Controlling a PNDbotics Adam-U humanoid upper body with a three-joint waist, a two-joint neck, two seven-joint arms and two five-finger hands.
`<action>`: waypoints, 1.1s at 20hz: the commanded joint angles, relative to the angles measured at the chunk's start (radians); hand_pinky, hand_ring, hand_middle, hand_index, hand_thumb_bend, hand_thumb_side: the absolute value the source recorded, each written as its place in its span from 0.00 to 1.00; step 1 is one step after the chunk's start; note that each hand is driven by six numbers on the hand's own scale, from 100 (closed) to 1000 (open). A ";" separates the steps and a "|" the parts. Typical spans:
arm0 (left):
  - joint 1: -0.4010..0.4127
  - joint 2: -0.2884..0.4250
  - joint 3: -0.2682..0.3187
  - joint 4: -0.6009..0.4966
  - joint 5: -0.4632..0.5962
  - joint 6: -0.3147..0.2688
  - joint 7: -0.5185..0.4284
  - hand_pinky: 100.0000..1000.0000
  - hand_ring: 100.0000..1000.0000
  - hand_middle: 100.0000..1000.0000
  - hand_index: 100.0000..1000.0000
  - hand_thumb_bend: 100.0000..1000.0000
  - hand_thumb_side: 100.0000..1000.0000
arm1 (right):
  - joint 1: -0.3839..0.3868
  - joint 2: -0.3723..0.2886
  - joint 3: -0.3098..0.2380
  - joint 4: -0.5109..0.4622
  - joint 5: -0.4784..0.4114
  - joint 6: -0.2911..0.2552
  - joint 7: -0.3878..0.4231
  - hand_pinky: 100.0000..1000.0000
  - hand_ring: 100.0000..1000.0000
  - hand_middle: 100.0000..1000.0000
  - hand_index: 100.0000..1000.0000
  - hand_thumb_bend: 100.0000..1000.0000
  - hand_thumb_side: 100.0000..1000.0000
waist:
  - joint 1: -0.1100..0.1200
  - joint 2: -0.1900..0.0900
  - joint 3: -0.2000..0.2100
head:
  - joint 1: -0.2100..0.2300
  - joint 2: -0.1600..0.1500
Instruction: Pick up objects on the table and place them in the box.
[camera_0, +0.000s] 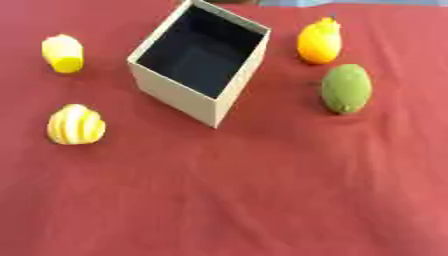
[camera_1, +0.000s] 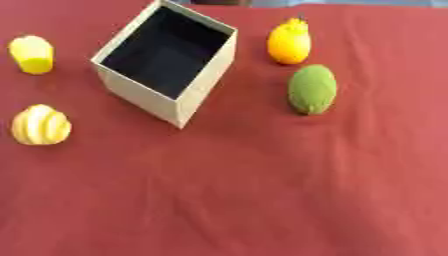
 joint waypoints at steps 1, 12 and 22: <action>-0.008 0.029 0.006 -0.016 -0.005 0.000 0.001 0.74 0.75 0.72 0.88 0.27 0.71 | -0.013 -0.050 -0.003 -0.021 0.012 0.003 0.010 0.82 0.79 0.74 0.77 0.00 0.67 | 0.000 -0.023 -0.001 | -0.006 0.003; -0.011 0.034 0.004 -0.016 -0.005 -0.001 -0.002 0.74 0.75 0.72 0.88 0.27 0.71 | -0.022 -0.081 0.010 -0.021 0.021 0.016 0.030 0.82 0.79 0.75 0.78 0.00 0.66 | -0.003 -0.027 0.004 | -0.011 0.006; -0.001 0.050 -0.002 -0.016 -0.005 0.003 -0.009 0.74 0.75 0.72 0.88 0.27 0.71 | -0.109 -0.295 0.164 0.001 0.148 0.155 0.170 0.83 0.85 0.84 0.83 0.00 0.73 | -0.016 -0.034 0.007 | -0.013 0.025</action>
